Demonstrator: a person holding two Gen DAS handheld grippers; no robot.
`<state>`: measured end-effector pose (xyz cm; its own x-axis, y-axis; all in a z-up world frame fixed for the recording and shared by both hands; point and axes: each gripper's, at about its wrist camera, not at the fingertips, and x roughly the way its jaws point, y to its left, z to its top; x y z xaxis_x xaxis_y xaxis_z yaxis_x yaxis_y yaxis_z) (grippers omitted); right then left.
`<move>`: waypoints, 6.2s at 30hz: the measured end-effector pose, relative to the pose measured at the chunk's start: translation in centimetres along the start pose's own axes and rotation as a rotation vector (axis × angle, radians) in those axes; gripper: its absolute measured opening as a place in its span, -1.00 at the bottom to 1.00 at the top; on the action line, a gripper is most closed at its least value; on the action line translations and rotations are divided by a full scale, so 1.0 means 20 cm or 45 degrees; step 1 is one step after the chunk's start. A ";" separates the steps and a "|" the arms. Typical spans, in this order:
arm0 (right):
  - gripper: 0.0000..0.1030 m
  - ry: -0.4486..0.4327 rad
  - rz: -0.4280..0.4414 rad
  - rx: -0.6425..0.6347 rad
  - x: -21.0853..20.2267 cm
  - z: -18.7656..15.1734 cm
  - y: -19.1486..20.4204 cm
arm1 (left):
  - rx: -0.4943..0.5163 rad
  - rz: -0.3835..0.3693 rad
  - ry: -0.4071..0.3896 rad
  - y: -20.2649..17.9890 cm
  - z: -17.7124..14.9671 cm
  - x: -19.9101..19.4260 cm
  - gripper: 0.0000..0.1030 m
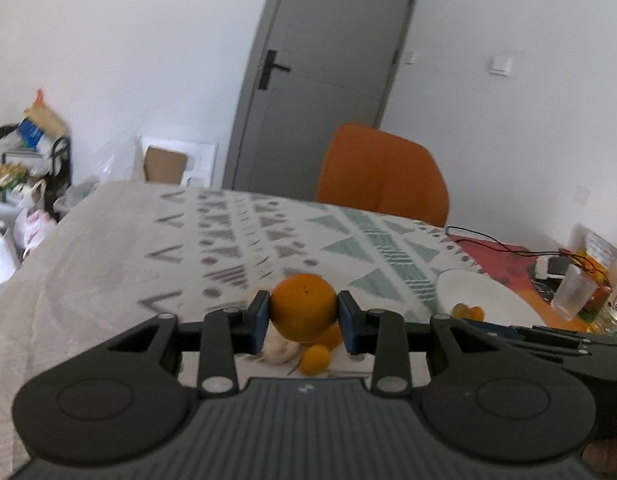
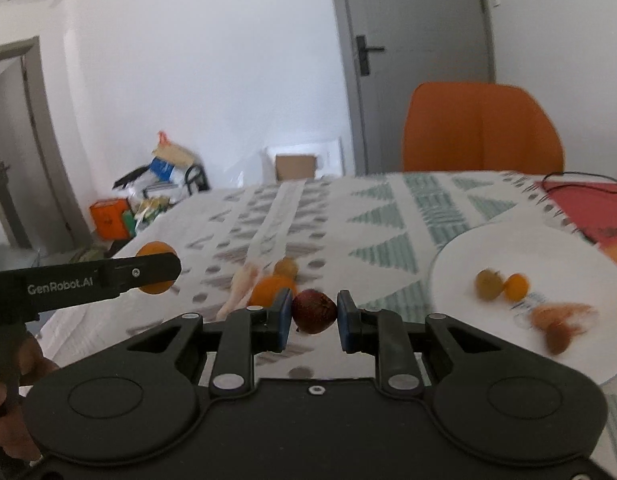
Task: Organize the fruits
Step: 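Carry the large orange and dark red plum in both tools over the white plate, then open both tools to drop the orange and plum onto the white plate, then move the left tool to the peeled pomelo piece while the right approaches the small orange, then grasp the peeled pomelo piece with the left tool while the right grasps the small orange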
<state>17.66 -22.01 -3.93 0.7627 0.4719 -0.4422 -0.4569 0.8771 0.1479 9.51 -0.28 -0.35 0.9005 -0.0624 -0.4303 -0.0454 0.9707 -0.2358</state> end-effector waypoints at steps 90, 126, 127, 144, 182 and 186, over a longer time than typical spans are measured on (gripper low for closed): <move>0.36 -0.052 -0.185 0.132 0.04 0.03 -0.35 | -0.037 0.090 -0.039 0.00 0.10 0.16 0.62; 1.00 0.017 0.033 0.054 0.12 -0.06 0.03 | -0.075 0.210 0.003 0.30 -0.03 -0.03 0.62; 1.00 0.026 0.042 0.044 0.13 -0.07 0.05 | -0.076 0.212 0.005 0.31 -0.03 -0.03 0.62; 0.56 0.215 0.092 0.041 0.37 -0.12 0.23 | -0.155 0.238 0.060 0.52 -0.09 0.00 0.63; -0.66 0.170 -0.056 0.101 0.24 -0.16 -0.06 | 0.099 -0.018 0.185 0.09 -0.12 0.36 0.54; -0.66 0.176 -0.052 0.111 0.24 -0.17 -0.09 | 0.121 -0.001 0.225 0.06 -0.14 0.41 0.26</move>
<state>20.46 -21.61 -9.34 0.7070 0.4243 -0.5658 -0.3809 0.9025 0.2009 15.57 -0.23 -6.61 0.8102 -0.0948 -0.5785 0.0039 0.9877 -0.1564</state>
